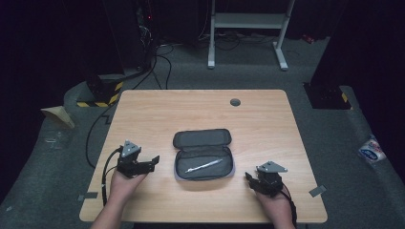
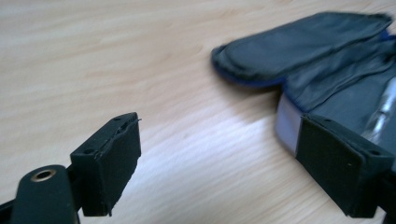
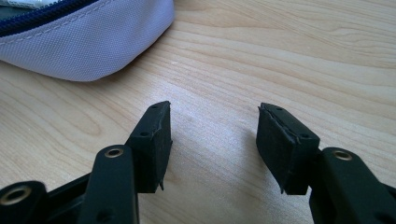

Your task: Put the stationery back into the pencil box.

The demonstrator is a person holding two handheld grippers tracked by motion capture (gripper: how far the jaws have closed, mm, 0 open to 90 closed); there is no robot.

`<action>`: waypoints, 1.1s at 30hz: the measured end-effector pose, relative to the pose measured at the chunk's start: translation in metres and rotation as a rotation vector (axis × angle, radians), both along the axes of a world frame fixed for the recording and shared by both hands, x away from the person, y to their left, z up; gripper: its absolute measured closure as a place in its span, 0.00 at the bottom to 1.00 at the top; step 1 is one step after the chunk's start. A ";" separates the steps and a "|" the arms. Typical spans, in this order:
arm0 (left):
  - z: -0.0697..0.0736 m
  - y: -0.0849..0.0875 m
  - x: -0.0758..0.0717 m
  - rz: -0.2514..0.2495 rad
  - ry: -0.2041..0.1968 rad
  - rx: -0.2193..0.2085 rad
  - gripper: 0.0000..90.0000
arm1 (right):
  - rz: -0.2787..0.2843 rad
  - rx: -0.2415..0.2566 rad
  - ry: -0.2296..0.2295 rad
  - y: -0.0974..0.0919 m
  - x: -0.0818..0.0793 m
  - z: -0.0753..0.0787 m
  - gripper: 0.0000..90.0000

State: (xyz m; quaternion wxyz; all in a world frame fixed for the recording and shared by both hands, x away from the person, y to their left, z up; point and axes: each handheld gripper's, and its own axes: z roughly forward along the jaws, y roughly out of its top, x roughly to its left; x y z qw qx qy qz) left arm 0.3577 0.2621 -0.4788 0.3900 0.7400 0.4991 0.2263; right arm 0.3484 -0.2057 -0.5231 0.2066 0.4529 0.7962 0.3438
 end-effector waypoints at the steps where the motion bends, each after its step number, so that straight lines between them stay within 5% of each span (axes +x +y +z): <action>1: -0.003 0.003 -0.001 0.003 0.011 0.000 0.16 | 0.000 0.000 0.000 0.000 0.000 0.000 0.50; 4: -0.013 0.010 -0.004 0.009 0.060 0.006 0.16 | 0.000 0.000 0.000 0.000 0.000 0.000 0.50; 12: -0.042 0.018 -0.016 0.024 0.147 0.109 0.16 | -0.006 0.000 0.003 0.000 -0.001 0.000 0.50; 17: -0.051 0.024 -0.028 0.045 0.080 0.094 0.16 | -0.005 0.000 0.002 0.000 -0.001 0.000 0.50; 33: -0.051 0.023 -0.023 0.043 0.080 0.094 0.16 | -0.020 -0.002 0.001 0.001 -0.001 0.000 0.48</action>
